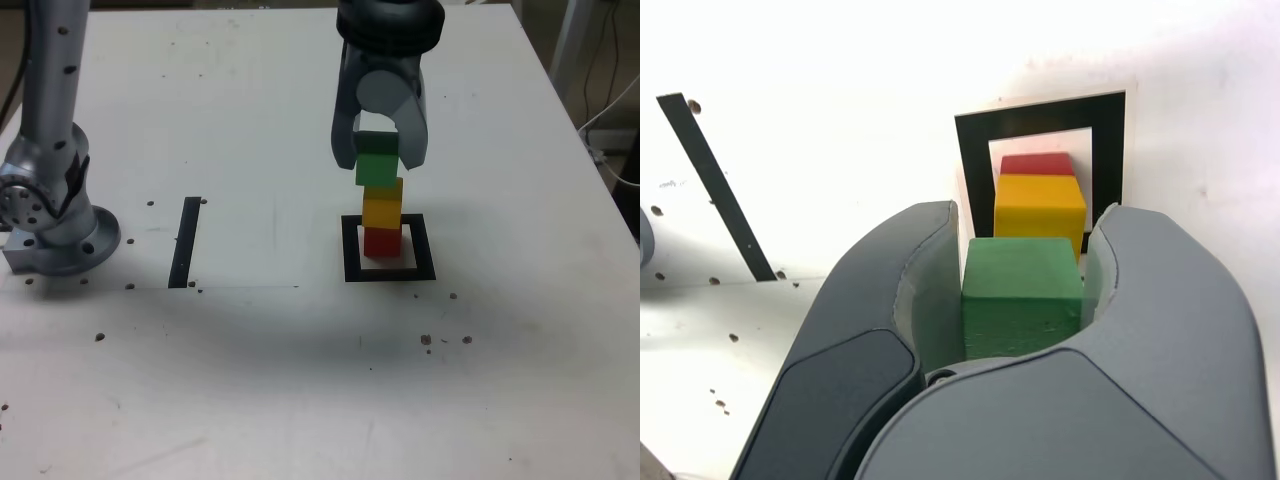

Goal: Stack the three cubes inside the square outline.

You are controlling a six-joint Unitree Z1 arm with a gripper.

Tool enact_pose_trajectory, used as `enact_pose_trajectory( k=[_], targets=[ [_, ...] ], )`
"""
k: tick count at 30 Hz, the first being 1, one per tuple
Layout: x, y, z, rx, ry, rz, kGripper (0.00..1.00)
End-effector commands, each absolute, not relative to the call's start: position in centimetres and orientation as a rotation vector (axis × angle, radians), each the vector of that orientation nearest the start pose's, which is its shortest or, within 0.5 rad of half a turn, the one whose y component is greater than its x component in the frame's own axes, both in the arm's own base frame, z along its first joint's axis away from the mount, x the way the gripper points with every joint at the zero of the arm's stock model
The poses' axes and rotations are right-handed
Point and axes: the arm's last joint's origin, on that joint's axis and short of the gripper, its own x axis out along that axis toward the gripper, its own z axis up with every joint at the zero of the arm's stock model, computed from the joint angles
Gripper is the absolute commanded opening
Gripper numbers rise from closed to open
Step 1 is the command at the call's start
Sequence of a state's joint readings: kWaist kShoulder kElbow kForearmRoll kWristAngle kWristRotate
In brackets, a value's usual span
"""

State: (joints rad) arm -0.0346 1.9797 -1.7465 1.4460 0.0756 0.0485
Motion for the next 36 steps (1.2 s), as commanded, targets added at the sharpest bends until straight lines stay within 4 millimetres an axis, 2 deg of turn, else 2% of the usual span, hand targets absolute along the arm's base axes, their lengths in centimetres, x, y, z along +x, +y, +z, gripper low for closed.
enact_pose_trajectory(
  k=[1, 21, 24, 27, 29, 33, 34, 36],
  targets=[
    [35.3, -0.8, 30.8, 0.136, 1.685, -0.003, 0.11],
    [35.7, -1.0, 30.1, 0.136, 1.682, -0.018, 0.15],
    [35.8, -1.0, 30.0, 0.134, 1.682, -0.022, 0.18],
    [35.8, -1.1, 29.8, 0.130, 1.691, -0.026, 0.30],
    [35.9, -1.1, 29.5, 0.129, 1.697, -0.030, 0.45],
    [35.9, -1.1, 29.3, 0.131, 1.698, -0.034, 0.82],
    [35.9, -1.1, 29.3, 0.133, 1.697, -0.034, 0.89],
    [35.9, -1.1, 29.3, 0.136, 1.696, -0.032, 0.97]
  ],
)
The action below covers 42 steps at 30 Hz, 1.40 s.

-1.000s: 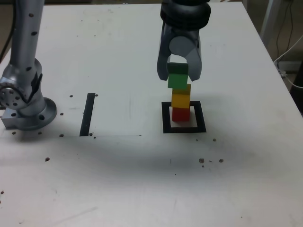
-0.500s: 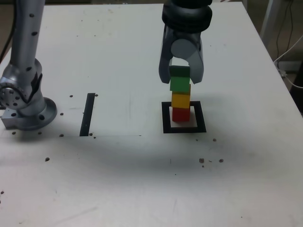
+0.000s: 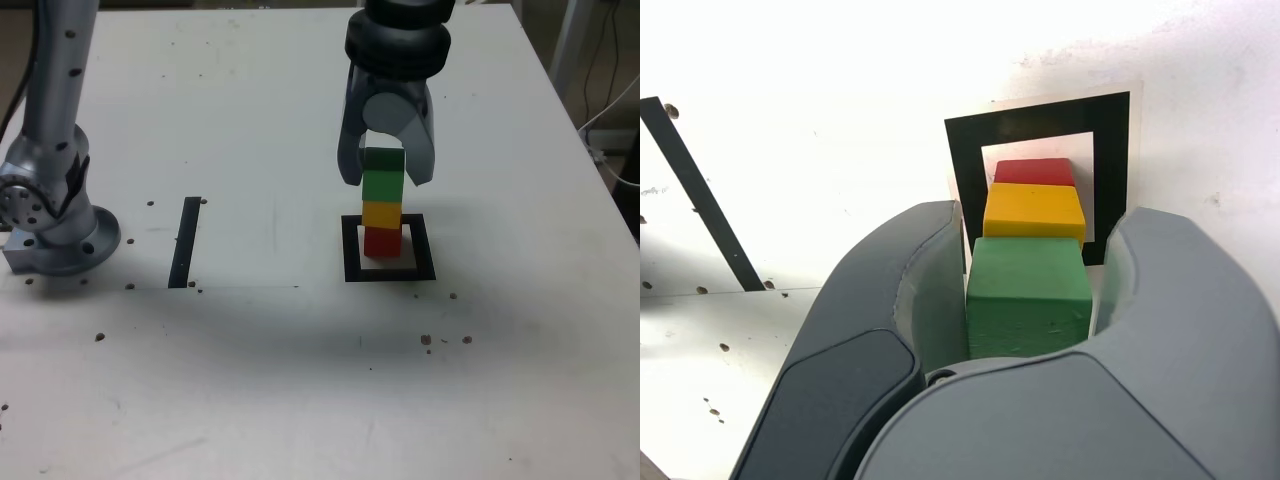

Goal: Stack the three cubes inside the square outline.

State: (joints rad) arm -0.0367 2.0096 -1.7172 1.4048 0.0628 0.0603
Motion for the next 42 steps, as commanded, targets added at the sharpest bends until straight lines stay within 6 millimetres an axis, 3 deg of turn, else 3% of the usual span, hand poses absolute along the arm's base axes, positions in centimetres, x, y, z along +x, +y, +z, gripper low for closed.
enact_pose_trajectory(
  k=[1, 13, 21, 31, 35, 42],
  targets=[
    [35.9, -1.0, 29.3, 0.137, 1.696, -0.031, 0.99],
    [35.0, -1.2, 30.0, 0.147, 1.706, -0.034, 0.99],
    [33.7, -2.1, 31.5, 0.158, 1.695, -0.101, 0.99],
    [27.6, -1.8, 33.9, 0.162, 1.669, -0.146, 0.99],
    [25.2, -1.6, 33.0, 0.164, 1.713, -0.147, 0.99],
    [22.1, -1.2, 29.6, 0.177, 1.798, -0.111, 0.99]
  ],
)
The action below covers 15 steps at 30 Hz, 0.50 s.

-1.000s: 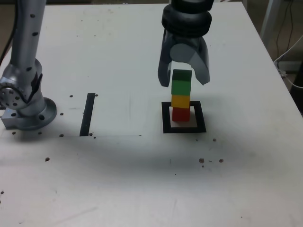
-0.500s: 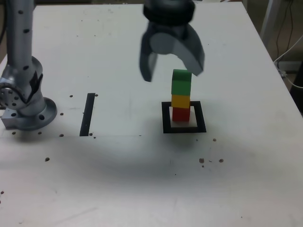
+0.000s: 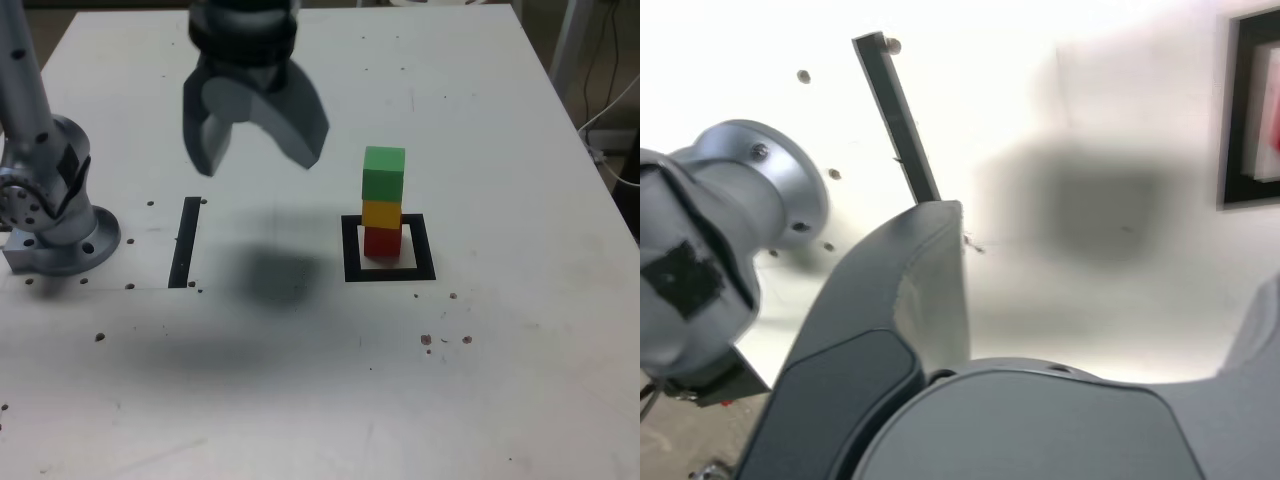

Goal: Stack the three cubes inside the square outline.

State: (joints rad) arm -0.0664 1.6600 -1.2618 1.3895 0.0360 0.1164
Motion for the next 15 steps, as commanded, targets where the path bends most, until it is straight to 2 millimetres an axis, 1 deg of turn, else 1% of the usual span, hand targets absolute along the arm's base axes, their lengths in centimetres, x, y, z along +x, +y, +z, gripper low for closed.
enact_pose_trajectory(
  k=[1, 5, 10, 15],
  targets=[
    [21.8, -1.2, 29.1, 0.178, 1.808, -0.099, 0.99],
    [19.7, -0.9, 27.5, 0.176, 1.843, -0.035, 0.99],
    [17.3, -0.7, 26.8, 0.166, 1.832, 0.008, 0.99],
    [16.0, -0.7, 25.9, 0.148, 1.861, -0.002, 0.99]
  ],
)
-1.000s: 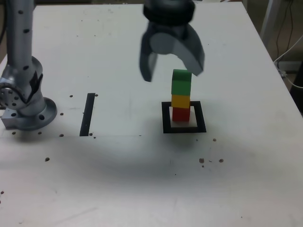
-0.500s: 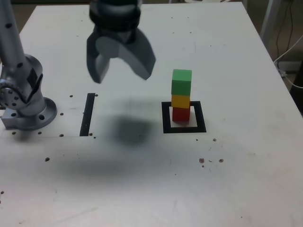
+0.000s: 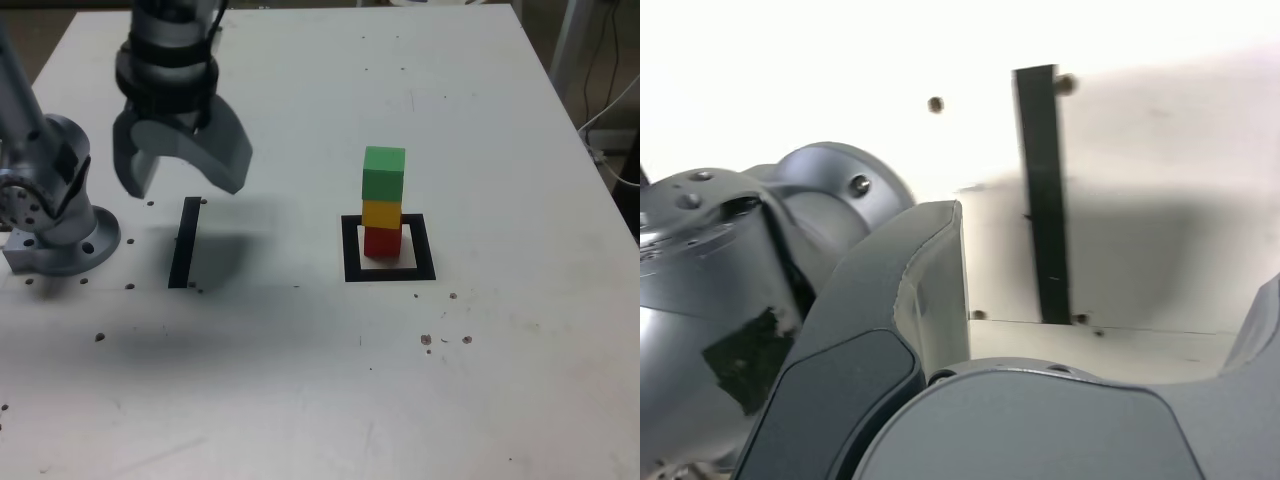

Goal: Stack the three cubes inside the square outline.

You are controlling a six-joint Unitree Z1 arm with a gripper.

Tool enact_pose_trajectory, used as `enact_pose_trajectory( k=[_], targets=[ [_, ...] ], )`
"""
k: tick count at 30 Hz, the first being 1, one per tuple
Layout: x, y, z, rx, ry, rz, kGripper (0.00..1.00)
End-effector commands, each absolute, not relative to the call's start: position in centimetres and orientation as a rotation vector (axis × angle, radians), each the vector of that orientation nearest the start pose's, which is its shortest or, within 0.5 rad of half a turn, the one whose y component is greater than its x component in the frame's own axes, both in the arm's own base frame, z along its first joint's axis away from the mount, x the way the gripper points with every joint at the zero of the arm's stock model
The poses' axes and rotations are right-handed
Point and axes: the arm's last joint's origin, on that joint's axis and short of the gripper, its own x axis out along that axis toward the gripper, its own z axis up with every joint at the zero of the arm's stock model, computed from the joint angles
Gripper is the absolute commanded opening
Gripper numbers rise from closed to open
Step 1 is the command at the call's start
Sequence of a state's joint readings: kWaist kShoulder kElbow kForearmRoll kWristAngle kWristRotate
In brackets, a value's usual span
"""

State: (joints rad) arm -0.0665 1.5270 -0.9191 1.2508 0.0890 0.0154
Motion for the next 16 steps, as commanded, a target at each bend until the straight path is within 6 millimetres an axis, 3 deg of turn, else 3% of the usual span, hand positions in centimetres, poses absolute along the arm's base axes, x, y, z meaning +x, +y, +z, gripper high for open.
enact_pose_trajectory(
  k=[1, 11, 16],
  targets=[
    [15.9, -0.7, 25.7, 0.143, 1.871, -0.006, 0.99],
    [16.1, -0.7, 24.8, 0.140, 1.805, -0.004, 0.99],
    [15.2, -0.6, 24.2, 0.149, 1.803, -0.006, 0.99]
  ],
)
